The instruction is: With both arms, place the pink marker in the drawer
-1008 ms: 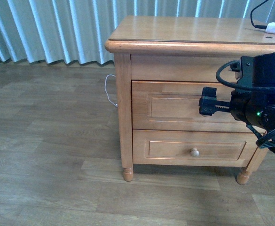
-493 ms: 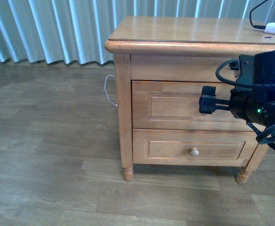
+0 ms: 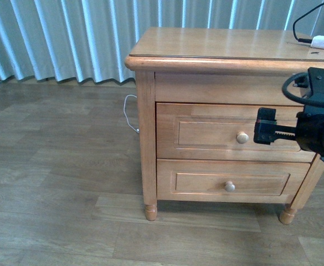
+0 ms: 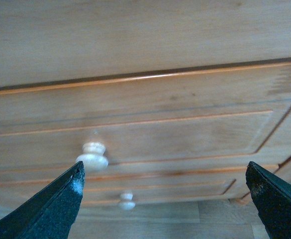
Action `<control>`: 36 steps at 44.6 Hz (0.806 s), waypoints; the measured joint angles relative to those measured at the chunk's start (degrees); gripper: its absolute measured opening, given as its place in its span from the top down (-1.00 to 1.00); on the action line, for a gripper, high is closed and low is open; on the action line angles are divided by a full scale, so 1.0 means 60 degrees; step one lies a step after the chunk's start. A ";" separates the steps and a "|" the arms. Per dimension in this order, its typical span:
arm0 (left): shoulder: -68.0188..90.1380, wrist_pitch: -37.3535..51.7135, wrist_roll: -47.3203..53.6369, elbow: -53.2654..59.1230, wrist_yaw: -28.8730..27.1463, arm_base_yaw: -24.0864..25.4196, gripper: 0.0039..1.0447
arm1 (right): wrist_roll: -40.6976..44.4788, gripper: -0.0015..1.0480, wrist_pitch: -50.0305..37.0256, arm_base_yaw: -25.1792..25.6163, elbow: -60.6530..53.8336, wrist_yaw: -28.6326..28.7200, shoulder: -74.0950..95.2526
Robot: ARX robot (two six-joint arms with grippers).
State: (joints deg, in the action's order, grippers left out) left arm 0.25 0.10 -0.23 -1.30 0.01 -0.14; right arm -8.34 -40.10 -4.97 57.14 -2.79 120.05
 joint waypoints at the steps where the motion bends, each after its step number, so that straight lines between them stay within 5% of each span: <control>1: 0.0000 0.0000 0.0000 0.0000 0.0000 0.0000 -0.89 | -0.0004 -0.83 0.0022 0.0004 -0.0251 0.0066 -0.0251; 15: 0.0000 0.0004 0.0000 0.0000 0.0000 0.0000 -0.89 | 0.0142 -0.83 0.2514 0.0871 -0.5016 0.1293 -0.7191; 21: 0.0000 0.0000 0.0000 0.0000 0.0000 0.0000 -0.89 | 0.0175 -0.83 0.4135 0.1228 -0.5370 0.1483 -0.9322; 30: 0.0000 0.0000 0.0000 0.0000 0.0000 0.0000 -0.89 | 0.0178 -0.83 0.4339 0.1279 -0.5377 0.1483 -0.9923; 36: 0.0000 -0.0004 -0.0004 0.0000 0.0000 0.0000 -0.89 | 0.1024 -0.37 -0.0168 0.0882 -0.7067 0.0499 -0.9836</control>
State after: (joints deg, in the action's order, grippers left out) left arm 0.25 0.08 -0.25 -1.30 0.01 -0.14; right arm -2.20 -41.10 0.32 14.74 0.21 61.04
